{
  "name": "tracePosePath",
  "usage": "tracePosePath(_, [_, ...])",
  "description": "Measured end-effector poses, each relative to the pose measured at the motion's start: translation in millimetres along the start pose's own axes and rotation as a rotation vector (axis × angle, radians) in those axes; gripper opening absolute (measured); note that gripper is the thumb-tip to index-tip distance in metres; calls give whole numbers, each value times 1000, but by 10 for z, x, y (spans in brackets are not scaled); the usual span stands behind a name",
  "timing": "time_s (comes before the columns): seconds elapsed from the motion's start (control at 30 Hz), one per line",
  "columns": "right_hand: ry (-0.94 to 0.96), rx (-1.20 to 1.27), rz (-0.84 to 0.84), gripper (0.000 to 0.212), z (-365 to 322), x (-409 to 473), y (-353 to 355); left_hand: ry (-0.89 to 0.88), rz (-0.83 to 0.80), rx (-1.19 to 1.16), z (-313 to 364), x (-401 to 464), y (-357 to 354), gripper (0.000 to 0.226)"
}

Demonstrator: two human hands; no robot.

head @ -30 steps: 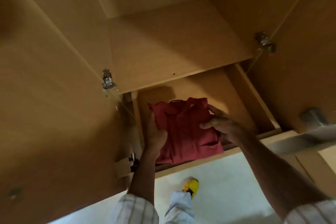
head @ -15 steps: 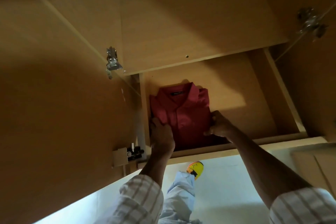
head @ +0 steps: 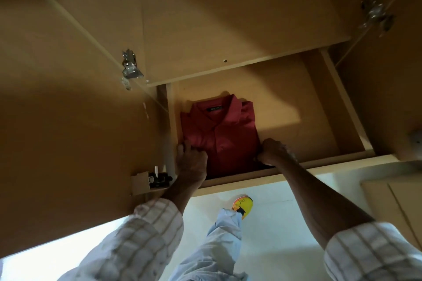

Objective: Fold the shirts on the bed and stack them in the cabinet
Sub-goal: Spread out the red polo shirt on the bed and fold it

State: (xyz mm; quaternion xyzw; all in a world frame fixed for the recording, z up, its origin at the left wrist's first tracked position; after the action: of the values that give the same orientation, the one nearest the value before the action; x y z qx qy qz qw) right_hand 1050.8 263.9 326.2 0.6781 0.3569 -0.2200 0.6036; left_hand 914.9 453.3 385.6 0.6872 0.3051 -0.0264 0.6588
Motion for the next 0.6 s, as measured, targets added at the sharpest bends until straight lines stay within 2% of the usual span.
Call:
tracePosePath(0.1, [5,-14,80,38,16,-201,112,16,3,-46,-12,-44,47,12])
tracePosePath(0.2, [52,34,225,30,69,-541,272,42,51,-197,28,-98,130,11])
tracePosePath(0.37, [164,185,542,11,378,-1407,229,-84,259,-335,352,-542,335,16])
tracePosePath(0.5, [94,363,665,24,876,-2232,-190,-231,377,-340,583,-1262,436,24])
tracePosePath(0.6, [1,428,689,28,1319,-2749,-704,-326,353,-366,759,-1749,295,26])
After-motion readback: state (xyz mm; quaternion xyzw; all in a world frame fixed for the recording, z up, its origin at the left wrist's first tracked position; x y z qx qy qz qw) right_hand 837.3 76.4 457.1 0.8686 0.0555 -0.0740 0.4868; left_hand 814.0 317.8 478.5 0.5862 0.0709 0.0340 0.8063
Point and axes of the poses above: each hand's wrist, its own x-axis towards the middle knuckle, its own y-axis out of the back of the hand, z = x × y, the point moved 6 cm from there along x, towards the middle knuckle, and after that the axes turned 4 degrees about -x, right-handed, at the moved point
